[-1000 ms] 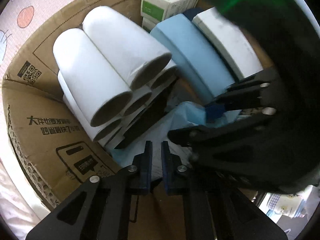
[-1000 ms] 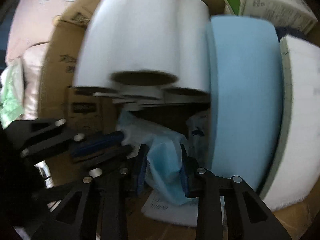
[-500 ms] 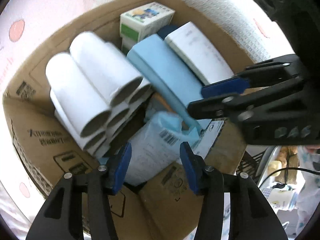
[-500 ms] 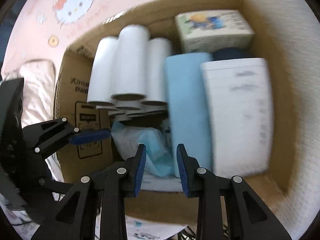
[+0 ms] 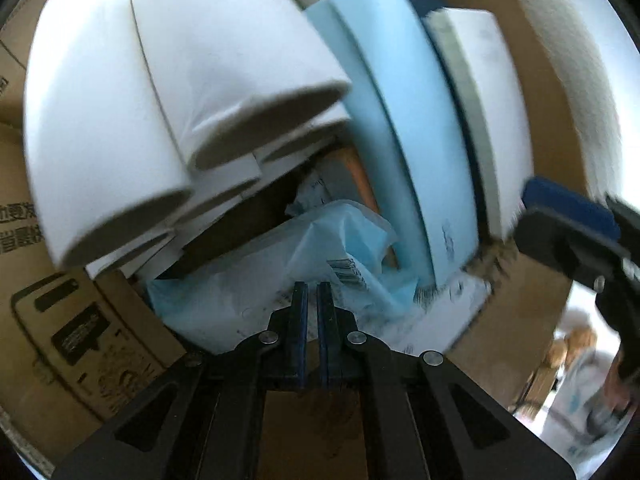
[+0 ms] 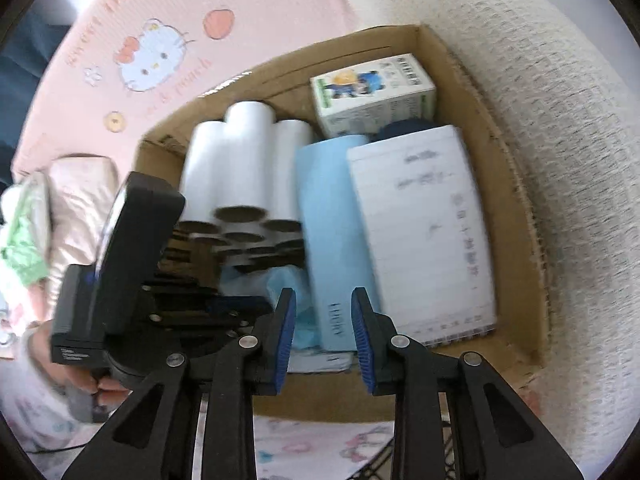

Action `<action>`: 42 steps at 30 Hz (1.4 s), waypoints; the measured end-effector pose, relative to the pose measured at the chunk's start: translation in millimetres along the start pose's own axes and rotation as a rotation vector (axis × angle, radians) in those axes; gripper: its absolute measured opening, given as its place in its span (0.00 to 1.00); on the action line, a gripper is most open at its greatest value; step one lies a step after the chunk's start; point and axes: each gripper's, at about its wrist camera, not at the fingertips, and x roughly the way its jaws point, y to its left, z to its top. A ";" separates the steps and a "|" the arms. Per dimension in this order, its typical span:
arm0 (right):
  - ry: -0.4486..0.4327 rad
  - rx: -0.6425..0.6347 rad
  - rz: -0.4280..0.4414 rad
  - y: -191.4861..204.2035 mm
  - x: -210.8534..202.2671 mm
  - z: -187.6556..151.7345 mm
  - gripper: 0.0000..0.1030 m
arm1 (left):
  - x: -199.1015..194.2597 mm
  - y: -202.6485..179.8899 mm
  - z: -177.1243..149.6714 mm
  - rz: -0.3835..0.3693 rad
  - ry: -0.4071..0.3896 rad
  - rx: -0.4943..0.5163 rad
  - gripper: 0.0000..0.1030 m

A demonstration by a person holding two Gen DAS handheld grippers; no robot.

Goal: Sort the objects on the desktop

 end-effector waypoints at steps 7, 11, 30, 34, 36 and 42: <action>-0.011 0.038 -0.052 -21.0 -0.1 6.7 0.25 | 14.4 8.4 23.6 0.107 0.041 -0.061 0.05; -0.019 0.029 -0.115 -28.9 -11.5 7.7 0.25 | 17.5 25.1 37.7 0.097 0.086 -0.097 0.05; 0.041 0.030 -0.149 -22.9 -22.7 5.7 0.25 | -26.9 92.5 59.0 0.073 0.055 -0.075 0.09; 0.116 0.054 -0.140 -16.4 -16.2 0.1 0.25 | -66.0 114.1 47.6 0.022 -0.008 -0.053 0.39; 0.148 0.056 -0.164 -9.6 -8.9 -2.2 0.25 | -87.9 128.3 41.9 0.036 -0.058 -0.044 0.39; 0.242 0.141 -0.048 16.9 23.6 -4.6 0.25 | -142.9 173.2 28.0 -0.103 -0.183 -0.058 0.00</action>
